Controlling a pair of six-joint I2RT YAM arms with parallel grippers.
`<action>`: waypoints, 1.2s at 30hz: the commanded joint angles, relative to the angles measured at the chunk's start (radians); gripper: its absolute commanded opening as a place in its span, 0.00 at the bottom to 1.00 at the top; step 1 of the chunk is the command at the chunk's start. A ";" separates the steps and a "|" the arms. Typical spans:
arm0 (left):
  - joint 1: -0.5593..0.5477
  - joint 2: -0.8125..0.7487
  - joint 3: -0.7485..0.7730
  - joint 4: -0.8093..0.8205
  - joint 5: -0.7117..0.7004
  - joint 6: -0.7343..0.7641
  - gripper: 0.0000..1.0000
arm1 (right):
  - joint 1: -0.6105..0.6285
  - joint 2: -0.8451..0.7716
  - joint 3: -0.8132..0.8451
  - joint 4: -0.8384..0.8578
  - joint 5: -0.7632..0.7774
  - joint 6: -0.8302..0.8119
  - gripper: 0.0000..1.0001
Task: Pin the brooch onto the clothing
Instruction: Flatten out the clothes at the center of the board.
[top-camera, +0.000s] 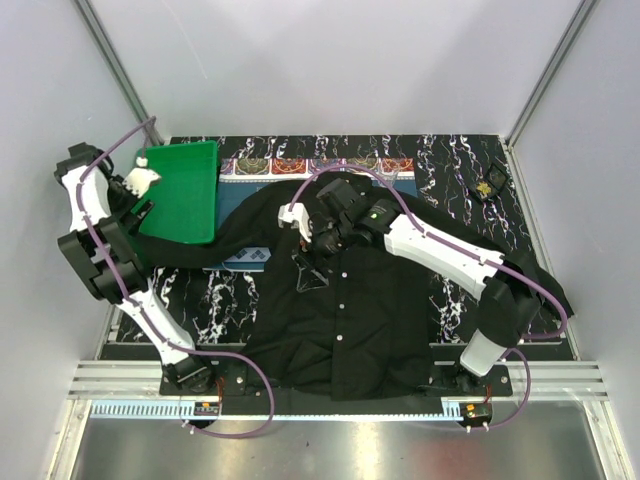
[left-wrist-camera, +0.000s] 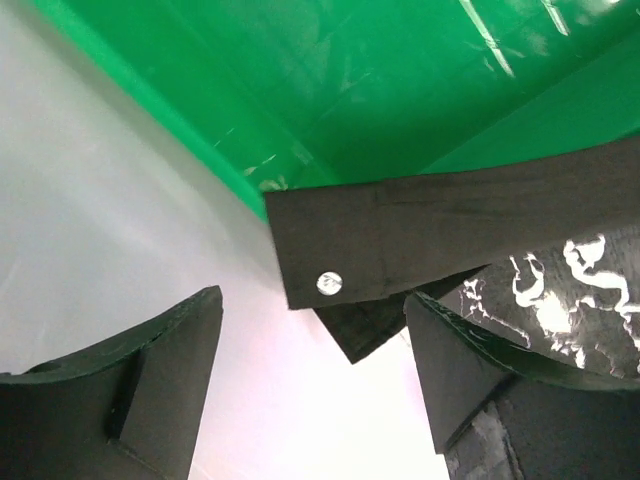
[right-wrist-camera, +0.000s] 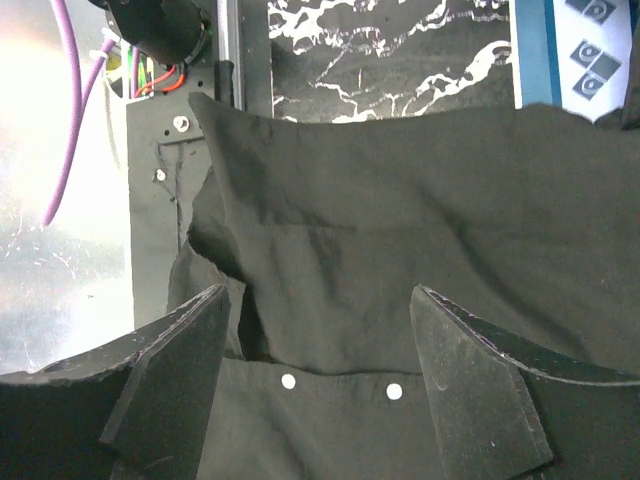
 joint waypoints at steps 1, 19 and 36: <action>-0.048 -0.031 -0.005 -0.137 0.047 0.303 0.79 | -0.016 -0.050 -0.009 -0.033 0.027 0.013 0.79; -0.172 0.089 0.027 -0.411 0.049 0.803 0.88 | -0.038 -0.037 0.011 -0.136 0.047 -0.007 0.79; -0.238 0.187 -0.007 -0.412 -0.089 0.805 0.83 | -0.079 -0.011 -0.016 -0.156 0.030 -0.024 0.78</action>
